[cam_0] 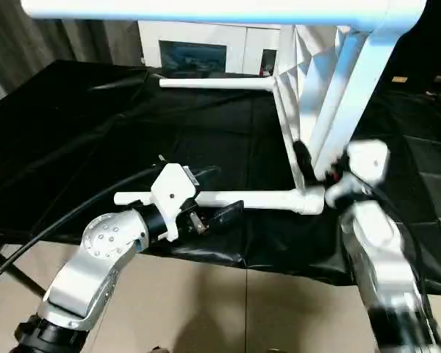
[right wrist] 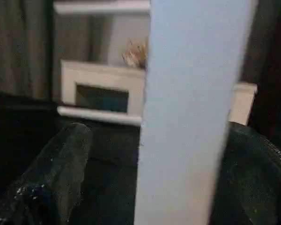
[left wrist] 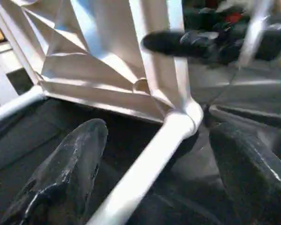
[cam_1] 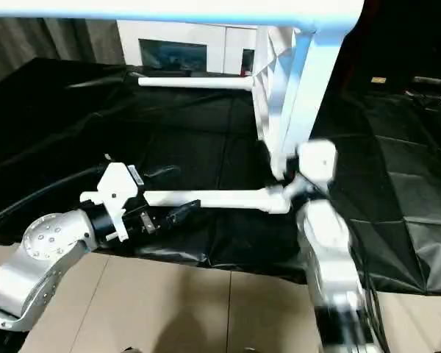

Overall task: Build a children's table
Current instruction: Flip table

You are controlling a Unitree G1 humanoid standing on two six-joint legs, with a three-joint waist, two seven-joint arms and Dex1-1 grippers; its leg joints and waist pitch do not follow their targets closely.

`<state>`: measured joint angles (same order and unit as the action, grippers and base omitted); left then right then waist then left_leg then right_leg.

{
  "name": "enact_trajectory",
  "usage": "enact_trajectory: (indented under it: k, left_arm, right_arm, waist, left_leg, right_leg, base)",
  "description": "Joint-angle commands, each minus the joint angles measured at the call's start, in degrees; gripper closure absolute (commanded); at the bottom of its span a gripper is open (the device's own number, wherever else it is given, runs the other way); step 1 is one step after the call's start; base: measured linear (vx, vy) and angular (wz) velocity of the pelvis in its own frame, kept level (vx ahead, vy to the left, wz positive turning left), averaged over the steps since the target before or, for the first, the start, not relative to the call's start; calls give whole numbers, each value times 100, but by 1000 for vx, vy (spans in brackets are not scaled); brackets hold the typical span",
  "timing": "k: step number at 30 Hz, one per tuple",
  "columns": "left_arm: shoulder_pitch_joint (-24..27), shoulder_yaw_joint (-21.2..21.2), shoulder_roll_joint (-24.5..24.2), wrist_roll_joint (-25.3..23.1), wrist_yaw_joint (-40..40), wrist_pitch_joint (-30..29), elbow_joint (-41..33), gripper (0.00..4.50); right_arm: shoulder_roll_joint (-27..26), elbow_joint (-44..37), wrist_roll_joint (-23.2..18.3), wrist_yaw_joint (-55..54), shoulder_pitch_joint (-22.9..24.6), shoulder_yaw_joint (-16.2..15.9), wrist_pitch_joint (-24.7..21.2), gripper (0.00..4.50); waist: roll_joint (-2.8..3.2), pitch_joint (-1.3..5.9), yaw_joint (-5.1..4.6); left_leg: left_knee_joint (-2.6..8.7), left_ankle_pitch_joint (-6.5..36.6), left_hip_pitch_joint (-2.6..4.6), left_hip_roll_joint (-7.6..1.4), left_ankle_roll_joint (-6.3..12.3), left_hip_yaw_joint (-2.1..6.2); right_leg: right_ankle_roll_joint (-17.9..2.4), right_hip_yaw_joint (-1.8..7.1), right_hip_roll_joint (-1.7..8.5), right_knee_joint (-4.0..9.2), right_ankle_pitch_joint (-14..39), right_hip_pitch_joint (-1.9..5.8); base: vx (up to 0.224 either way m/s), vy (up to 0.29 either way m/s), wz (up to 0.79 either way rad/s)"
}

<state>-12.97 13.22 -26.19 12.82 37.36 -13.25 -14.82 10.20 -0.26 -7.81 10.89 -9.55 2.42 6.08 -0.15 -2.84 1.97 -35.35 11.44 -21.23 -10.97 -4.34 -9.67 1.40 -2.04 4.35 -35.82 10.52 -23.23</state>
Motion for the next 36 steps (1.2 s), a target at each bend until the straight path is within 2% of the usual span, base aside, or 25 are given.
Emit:
enact_trajectory:
  k: [1,2,4,5,6,7,8,10,11,14,16,18,19,21,23,24,25,26,27,28,29,30,31,34,36]
  left_arm:
    - [-103,-23,-69,-135,141,111,-8,55]
    - [-91,7,-95,-216,147,175,8,55]
    - [-56,64,-130,-333,121,219,51,55]
    - [-56,64,-130,-333,121,219,51,55]
    - [7,158,-170,-542,24,268,136,55]
    - [7,158,-170,-542,24,268,136,55]
    - [88,161,-131,-627,-89,307,200,55]
    - [177,146,-71,-765,-354,208,270,55]
    - [195,134,-59,-796,-415,192,280,55]
    - [141,-44,17,-727,-422,319,242,55]
    - [64,-15,-98,-806,-284,376,259,55]
    - [-15,109,-307,-1118,-191,596,355,55]
    - [-75,220,-492,-1469,-176,896,421,55]
    - [-150,117,-473,-1381,-150,1043,344,55]
    - [-242,-63,-398,-1220,-212,1173,233,55]
    - [-330,-180,-436,-1244,-247,1434,202,55]
    - [-438,-348,-445,-1373,-444,1892,234,55]
    - [-484,-425,-433,-1443,-568,2094,265,55]
    - [-511,-471,-418,-1484,-643,2214,289,37]
    - [-556,-538,-441,-1570,-743,2391,306,37]
    - [-628,-625,-517,-1696,-888,2677,345,37]
    - [-781,-788,-678,-2141,-1346,3102,395,17]
    - [-781,-788,-678,-2141,-1346,3102,395,17]
    - [-1011,-1024,-913,-3011,-2119,3412,484,4]
    - [-1140,-1128,-986,-3158,-2215,3329,621,4]
  right_arm:
    - [2,-360,-101,162,190,-65,205,9]
    - [22,-488,-79,184,411,-76,317,9]
    - [29,-645,-115,237,641,-83,355,9]
    - [29,-645,-115,237,641,-83,355,9]
    - [42,-776,-126,241,772,-51,373,9]
    - [42,-776,-126,241,772,-51,373,9]
    - [92,-921,-175,325,886,-56,320,9]
    - [236,-1169,-262,563,1052,-115,231,9]
    - [311,-1277,-284,677,1117,-160,207,9]
    - [555,-1547,-380,1095,1266,-448,-101,9]
    - [635,-1563,-380,1275,1267,-685,-473,9]
    - [712,-1513,-222,1392,1206,-988,-931,9]
    - [783,-1412,23,1468,1143,-1252,-1264,9]
    - [720,-1296,77,1454,1107,-1318,-1297,9]
    - [668,-1175,118,1418,1057,-1342,-1295,9]
    - [650,-1070,120,1448,984,-1386,-1291,9]
    - [601,-941,126,1443,889,-1397,-1254,9]
    - [575,-896,115,1436,851,-1392,-1242,9]
    - [574,-893,101,1423,829,-1393,-1265,3]
    - [555,-871,63,1402,784,-1383,-1314,3]
    - [558,-866,87,1396,715,-1398,-1377,3]
    - [571,-864,111,1433,625,-1423,-1419,0]
    - [571,-864,111,1433,625,-1423,-1419,0]
    - [539,-883,80,1494,526,-1408,-1446,0]
    - [499,-929,17,1537,474,-1398,-1436,0]
  waist:
    - [51,319,6]
    - [36,312,-14]
    - [84,305,-15]
    - [67,303,-25]
    - [98,301,-22]
    - [82,291,-31]
    - [108,287,-23]
    - [97,277,-21]
    - [114,276,-21]
    - [110,266,-5]
    - [96,258,0]
    - [102,255,-7]
    - [94,250,-21]
    - [80,258,-7]
    - [104,263,1]
    - [95,279,13]
    - [81,289,8]
    - [85,292,-2]
    - [99,306,5]
    - [77,296,5]
    - [78,300,5]
    - [72,305,5]
    - [64,322,7]
    - [73,341,5]
    - [81,341,7]
  left_leg:
    - [537,1659,42,-133,-130,39]
    - [550,1687,34,-133,-129,42]
    - [553,1861,44,-135,-156,47]
    - [558,1895,40,-132,-147,45]
    - [562,1941,46,-131,-155,54]
    - [565,1993,45,-130,-148,50]
    - [562,2085,59,-132,-158,56]
    - [569,2182,57,-141,-152,61]
    - [573,2234,56,-140,-138,64]
    - [575,2263,53,-136,-91,74]
    - [579,2313,52,-134,-79,82]
    - [589,2314,36,-129,-84,108]
    - [588,2343,31,-127,-97,109]
    - [577,2355,65,-134,-127,103]
    - [585,2316,62,-149,-165,106]
    - [585,2254,68,-158,-176,101]
    - [587,2141,43,-155,-165,103]
    - [591,2095,24,-153,-156,108]
    - [578,2020,47,-158,-160,94]
    - [572,1945,41,-156,-133,84]
    - [574,1906,36,-155,-133,82]
    - [565,1830,22,-146,-106,87]
    - [550,1698,29,-153,-88,82]
    - [521,1401,26,-150,-74,76]
    - [519,1291,31,-146,-93,71]
  right_leg:
    - [-837,203,204,450,1298,206]
    - [-849,199,204,457,1329,213]
    - [-848,204,210,478,1465,202]
    - [-847,202,203,489,1504,204]
    - [-857,203,212,488,1572,199]
    - [-838,201,203,510,1640,191]
    - [-814,206,211,511,1754,179]
    - [-766,206,212,536,1859,180]
    - [-742,205,208,544,1928,185]
    - [-714,200,216,569,2103,180]
    - [-694,196,221,593,2288,167]
    - [-662,188,216,595,2384,173]
    - [-625,188,220,609,2474,162]
    - [-625,202,248,608,2570,131]
    - [-704,202,258,596,2452,136]
    - [-771,199,254,574,2236,135]
    - [-842,192,243,548,1944,160]
    - [-879,185,243,531,1828,180]
    - [-921,186,239,517,1614,181]
    - [-959,191,234,502,1432,192]
    - [-968,190,240,487,1390,208]
    - [-955,183,238,483,1351,226]
    - [-921,190,242,468,1220,236]
    - [-926,186,234,420,854,256]
    - [-988,185,235,398,757,249]
  base:
    - [0,0,0]
    - [0,0,0]
    - [0,0,0]
    - [0,0,0]
    - [0,0,0]
    - [0,0,0]
    - [0,0,0]
    - [0,0,0]
    - [0,0,0]
    - [0,0,0]
    - [0,0,0]
    - [0,0,0]
    - [0,0,0]
    - [0,0,0]
    - [0,0,0]
    - [0,0,0]
    - [0,0,0]
    - [0,0,0]
    - [0,0,0]
    - [0,0,0]
    - [0,0,0]
    - [0,0,0]
    - [0,0,0]
    - [0,0,0]
    - [0,0,0]
